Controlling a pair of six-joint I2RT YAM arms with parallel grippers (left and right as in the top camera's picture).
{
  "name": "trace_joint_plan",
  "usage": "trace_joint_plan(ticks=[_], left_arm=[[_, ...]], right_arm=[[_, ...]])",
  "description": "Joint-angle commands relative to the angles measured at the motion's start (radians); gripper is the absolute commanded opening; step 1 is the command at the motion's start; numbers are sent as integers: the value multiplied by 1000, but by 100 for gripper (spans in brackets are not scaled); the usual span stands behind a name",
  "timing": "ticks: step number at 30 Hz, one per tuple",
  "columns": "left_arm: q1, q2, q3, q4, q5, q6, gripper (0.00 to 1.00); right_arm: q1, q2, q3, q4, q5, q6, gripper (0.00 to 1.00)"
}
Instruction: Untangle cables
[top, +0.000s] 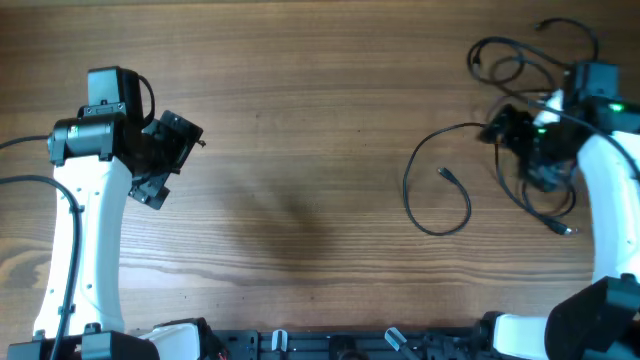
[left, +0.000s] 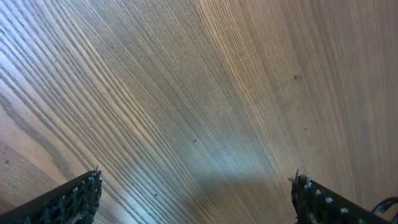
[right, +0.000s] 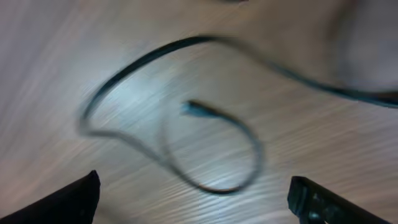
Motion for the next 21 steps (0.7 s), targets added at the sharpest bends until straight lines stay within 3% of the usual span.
trace_joint_plan(ticks=[1, 4, 7, 11, 16, 19, 21], left_arm=[[3, 5, 2, 0, 1, -2, 100], [3, 5, 2, -1, 1, -2, 100], [3, 5, 2, -1, 1, -1, 100], [3, 5, 2, 0, 1, -1, 100], [3, 5, 2, 0, 1, -2, 100], [3, 5, 2, 0, 1, -1, 100], [3, 5, 2, 0, 1, -1, 100]], right_arm=[[-110, -21, 0, -30, 215, 81, 100], [-179, 3, -41, -22, 290, 171, 99], [-241, 55, -101, 20, 260, 170, 91], [-244, 153, -138, 56, 258, 170, 80], [-245, 267, -138, 74, 346, 217, 80], [-251, 336, -138, 95, 346, 222, 67], [-265, 366, -138, 74, 338, 221, 66]])
